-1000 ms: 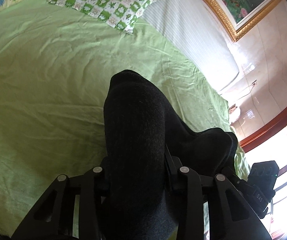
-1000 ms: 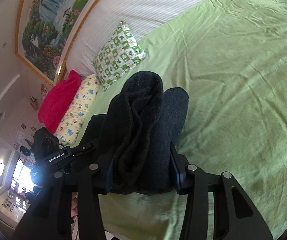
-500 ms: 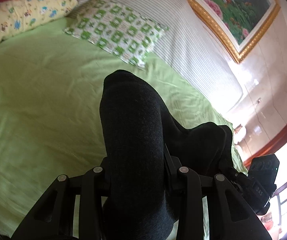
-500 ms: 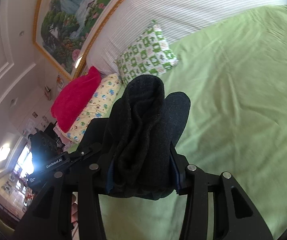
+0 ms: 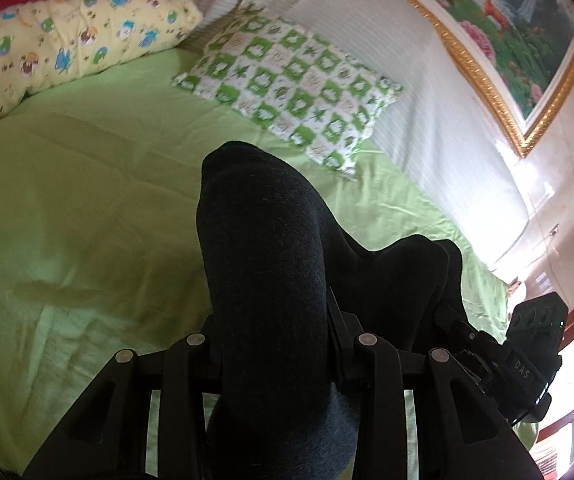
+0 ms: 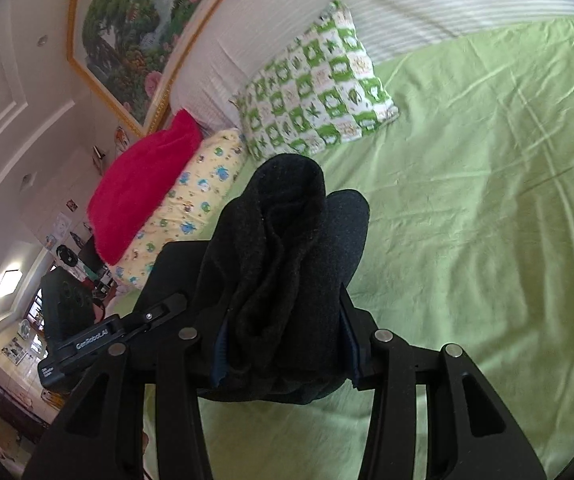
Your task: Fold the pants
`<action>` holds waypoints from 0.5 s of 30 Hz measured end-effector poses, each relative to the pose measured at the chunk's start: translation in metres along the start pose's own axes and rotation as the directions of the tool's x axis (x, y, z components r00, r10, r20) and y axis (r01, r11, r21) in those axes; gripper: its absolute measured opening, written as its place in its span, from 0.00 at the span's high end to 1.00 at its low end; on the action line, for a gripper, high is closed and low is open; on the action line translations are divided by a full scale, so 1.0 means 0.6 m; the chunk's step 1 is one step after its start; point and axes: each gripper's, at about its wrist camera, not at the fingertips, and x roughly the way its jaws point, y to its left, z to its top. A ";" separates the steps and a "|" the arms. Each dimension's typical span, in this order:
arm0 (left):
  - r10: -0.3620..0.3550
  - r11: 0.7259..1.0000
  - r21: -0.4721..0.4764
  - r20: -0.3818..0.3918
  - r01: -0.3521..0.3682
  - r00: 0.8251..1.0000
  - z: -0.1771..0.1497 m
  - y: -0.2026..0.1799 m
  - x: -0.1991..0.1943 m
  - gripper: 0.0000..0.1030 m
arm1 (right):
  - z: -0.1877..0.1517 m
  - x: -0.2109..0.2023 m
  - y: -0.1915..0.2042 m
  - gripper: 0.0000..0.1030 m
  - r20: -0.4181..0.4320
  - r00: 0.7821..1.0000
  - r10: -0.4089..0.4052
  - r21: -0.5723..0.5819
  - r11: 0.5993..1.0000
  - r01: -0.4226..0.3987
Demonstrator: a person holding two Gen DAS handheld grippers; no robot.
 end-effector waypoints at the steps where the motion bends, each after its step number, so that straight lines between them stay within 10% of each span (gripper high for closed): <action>1: 0.010 1.000 0.000 -0.007 -0.010 1.000 -0.002 0.004 0.004 0.65 | 0.000 0.007 -0.003 0.55 -0.010 1.000 -0.011 -0.003 1.000 0.011; 7: 0.091 0.996 0.011 -0.009 -0.090 0.996 -0.015 0.022 0.010 0.35 | 0.002 0.020 -0.017 0.42 -0.017 0.992 -0.126 -0.043 0.991 0.125; 15: 0.154 0.987 0.043 -0.005 -0.153 0.988 -0.027 0.033 0.022 0.27 | 0.008 0.016 -0.061 0.33 -0.022 0.972 -0.235 -0.053 0.971 0.234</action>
